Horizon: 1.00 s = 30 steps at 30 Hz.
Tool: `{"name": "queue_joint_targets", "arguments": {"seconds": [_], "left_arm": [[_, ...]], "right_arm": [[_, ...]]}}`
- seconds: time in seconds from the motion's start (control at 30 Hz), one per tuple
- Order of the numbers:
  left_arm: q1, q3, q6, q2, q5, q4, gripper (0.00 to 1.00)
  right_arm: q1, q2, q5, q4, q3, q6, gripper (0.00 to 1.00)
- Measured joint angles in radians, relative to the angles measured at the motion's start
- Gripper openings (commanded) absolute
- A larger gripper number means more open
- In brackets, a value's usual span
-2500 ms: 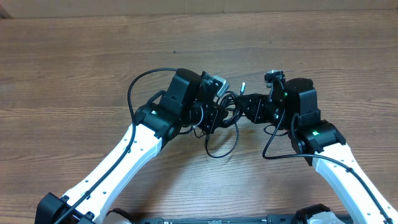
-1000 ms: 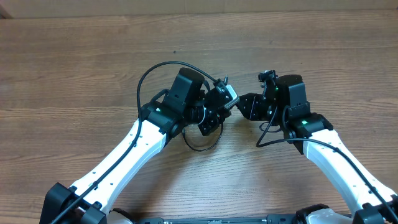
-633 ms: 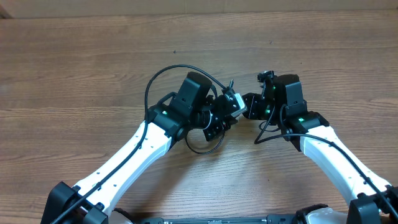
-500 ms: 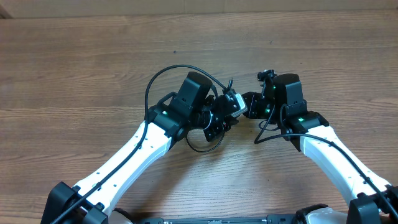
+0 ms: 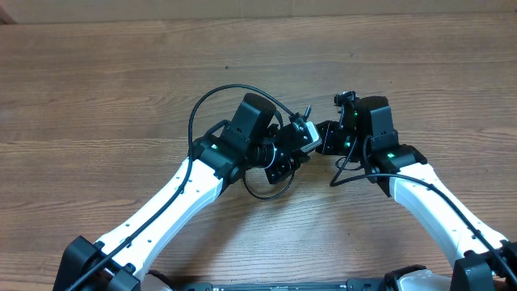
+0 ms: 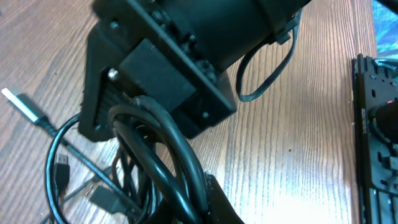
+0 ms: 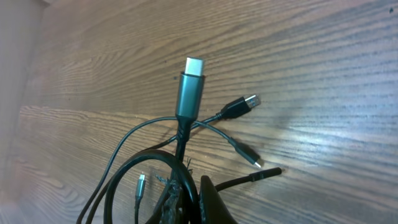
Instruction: Untangle cables
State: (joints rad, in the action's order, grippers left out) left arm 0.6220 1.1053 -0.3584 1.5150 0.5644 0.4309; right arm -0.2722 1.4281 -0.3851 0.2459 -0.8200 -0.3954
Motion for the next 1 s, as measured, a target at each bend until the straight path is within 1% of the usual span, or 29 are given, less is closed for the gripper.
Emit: {"name": "queue_joint_targets", "arguments": {"seconds": [0.13, 0.23, 0.4, 0.5, 0.7, 0.83, 0.9, 1.0], "left_arm": [[-0.013, 0.000, 0.054, 0.000, -0.026, 0.027, 0.04], [-0.046, 0.001, 0.116, 0.000, -0.048, 0.057, 0.04], [-0.105, 0.001, 0.224, 0.000, -0.064, 0.070, 0.04], [-0.119, 0.003, 0.276, 0.000, -0.064, 0.070, 0.04], [-0.121, 0.004, 0.313, 0.000, -0.076, 0.108, 0.04], [-0.121, 0.004, 0.327, 0.000, -0.075, 0.143, 0.04], [-0.121, 0.004, 0.328, 0.000, -0.069, 0.151, 0.04], [-0.121, 0.004, 0.331, 0.000, -0.036, 0.152, 0.04]], "right_arm": [[0.048, 0.000, -0.051, 0.047, 0.000, -0.001, 0.04], [0.109, -0.001, -0.148, 0.056, 0.000, 0.000, 0.04], [0.221, -0.026, -0.382, 0.036, 0.000, 0.000, 0.04], [0.277, -0.051, -0.529, 0.011, 0.000, 0.000, 0.04], [0.353, -0.105, -0.751, -0.051, 0.000, -0.005, 0.04], [0.362, -0.129, -0.883, -0.175, 0.000, -0.056, 0.04], [0.364, -0.135, -0.930, -0.227, 0.000, -0.089, 0.04], [0.364, -0.138, -0.969, -0.235, 0.000, -0.120, 0.04]]}}
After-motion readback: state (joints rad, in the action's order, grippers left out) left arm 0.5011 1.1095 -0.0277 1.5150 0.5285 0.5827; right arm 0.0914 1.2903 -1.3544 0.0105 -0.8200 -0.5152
